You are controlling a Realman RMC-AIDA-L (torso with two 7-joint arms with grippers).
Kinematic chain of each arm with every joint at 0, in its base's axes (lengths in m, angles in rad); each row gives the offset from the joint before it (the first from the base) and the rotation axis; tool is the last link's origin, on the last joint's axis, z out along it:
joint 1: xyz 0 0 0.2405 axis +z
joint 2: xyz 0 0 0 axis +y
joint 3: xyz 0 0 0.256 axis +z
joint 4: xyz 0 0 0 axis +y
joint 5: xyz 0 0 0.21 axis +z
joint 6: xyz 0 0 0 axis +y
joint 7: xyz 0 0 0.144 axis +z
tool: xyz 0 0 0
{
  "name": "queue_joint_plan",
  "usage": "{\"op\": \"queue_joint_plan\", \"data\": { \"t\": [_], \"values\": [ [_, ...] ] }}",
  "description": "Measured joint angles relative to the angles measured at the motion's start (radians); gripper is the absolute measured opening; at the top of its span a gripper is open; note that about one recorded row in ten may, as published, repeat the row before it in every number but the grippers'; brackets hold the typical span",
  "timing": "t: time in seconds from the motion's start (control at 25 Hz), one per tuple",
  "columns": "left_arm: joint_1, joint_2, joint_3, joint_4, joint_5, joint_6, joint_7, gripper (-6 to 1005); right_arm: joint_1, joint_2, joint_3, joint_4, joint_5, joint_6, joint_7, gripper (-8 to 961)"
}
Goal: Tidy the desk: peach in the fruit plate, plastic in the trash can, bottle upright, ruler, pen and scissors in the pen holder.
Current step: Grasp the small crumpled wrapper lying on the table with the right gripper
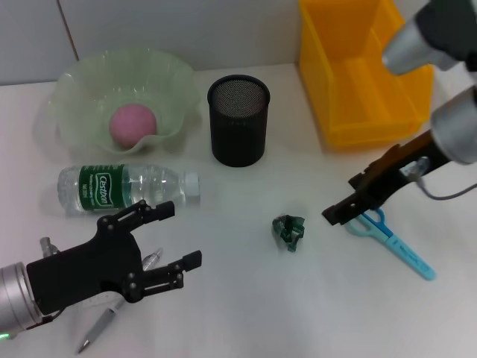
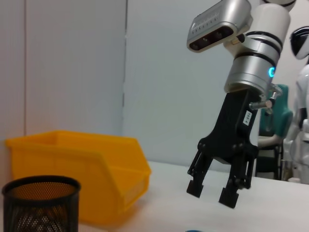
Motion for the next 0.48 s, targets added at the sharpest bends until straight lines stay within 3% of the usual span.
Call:
{"op": "queue_joint_plan", "data": {
  "t": [0.48],
  "values": [
    [-0.005,-0.001,-0.001,0.007,0.004,-0.012,0.001,858,0.077,0.003,-0.188,0.185,-0.004,0.18,0.099,813]
  ]
}}
